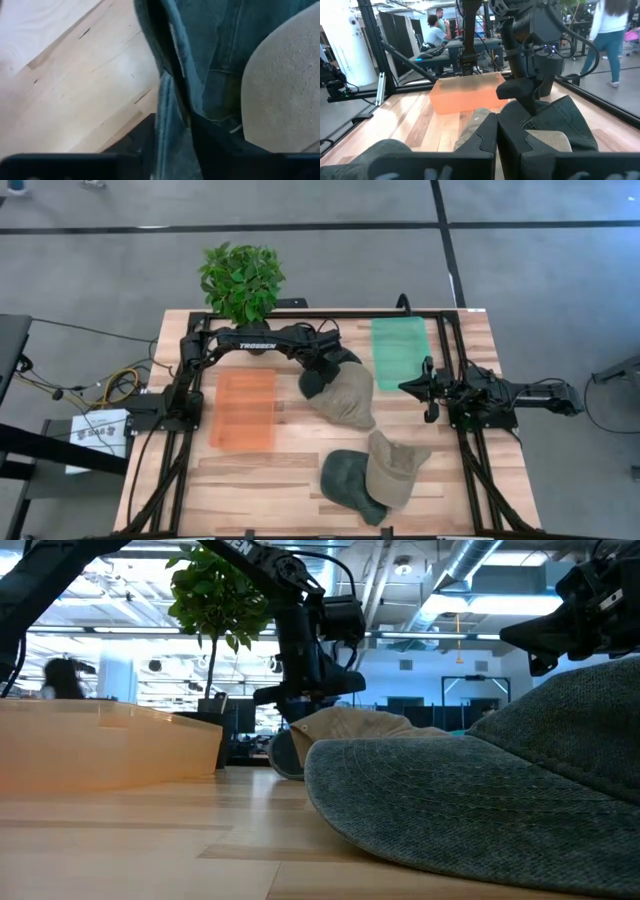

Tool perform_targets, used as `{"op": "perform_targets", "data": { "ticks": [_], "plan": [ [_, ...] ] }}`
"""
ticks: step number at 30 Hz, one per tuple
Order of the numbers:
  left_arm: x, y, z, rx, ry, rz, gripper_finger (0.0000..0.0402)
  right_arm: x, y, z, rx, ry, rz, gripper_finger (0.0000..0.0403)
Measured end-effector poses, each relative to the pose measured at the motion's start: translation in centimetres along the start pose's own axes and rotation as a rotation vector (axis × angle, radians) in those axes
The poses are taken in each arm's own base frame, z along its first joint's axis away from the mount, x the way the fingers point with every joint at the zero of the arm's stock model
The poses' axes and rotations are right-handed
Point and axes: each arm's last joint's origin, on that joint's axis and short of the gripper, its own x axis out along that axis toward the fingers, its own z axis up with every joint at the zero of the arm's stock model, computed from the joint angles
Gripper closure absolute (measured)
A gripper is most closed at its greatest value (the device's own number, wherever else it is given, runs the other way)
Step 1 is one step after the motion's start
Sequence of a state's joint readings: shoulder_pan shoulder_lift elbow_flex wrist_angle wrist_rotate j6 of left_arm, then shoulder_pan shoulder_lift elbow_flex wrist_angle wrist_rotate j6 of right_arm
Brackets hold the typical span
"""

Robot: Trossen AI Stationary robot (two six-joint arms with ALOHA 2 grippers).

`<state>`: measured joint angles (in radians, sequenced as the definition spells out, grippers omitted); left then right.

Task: Pick & Place hat
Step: Put the top blue cap into the blue bin

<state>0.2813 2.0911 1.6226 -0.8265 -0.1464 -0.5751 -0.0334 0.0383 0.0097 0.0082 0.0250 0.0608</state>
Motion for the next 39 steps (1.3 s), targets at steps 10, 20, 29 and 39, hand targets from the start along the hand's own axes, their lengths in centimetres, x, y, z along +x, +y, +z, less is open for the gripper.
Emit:
{"op": "perform_targets", "data": {
  "ticks": [10,20,29,39],
  "plan": [
    [-0.1,-0.2,0.1,0.000,-0.016,-0.019,0.0393,0.0,0.0,0.0,0.000,0.000,0.000,0.0403],
    [-3.2,-0.8,-0.2,-0.009,-0.118,0.009,0.0400,0.0,-0.2,0.1,-0.110,-0.006,-0.034,0.0403],
    [-8.5,-1.3,-1.5,-0.041,-0.267,0.069,0.0401,0.0,-0.2,0.2,-0.105,-0.020,-0.039,0.0403],
    [-13.3,-2.6,-4.6,-0.044,-0.429,0.155,0.0401,0.0,-0.2,0.3,-0.104,-0.027,-0.038,0.0403]
  ]
}}
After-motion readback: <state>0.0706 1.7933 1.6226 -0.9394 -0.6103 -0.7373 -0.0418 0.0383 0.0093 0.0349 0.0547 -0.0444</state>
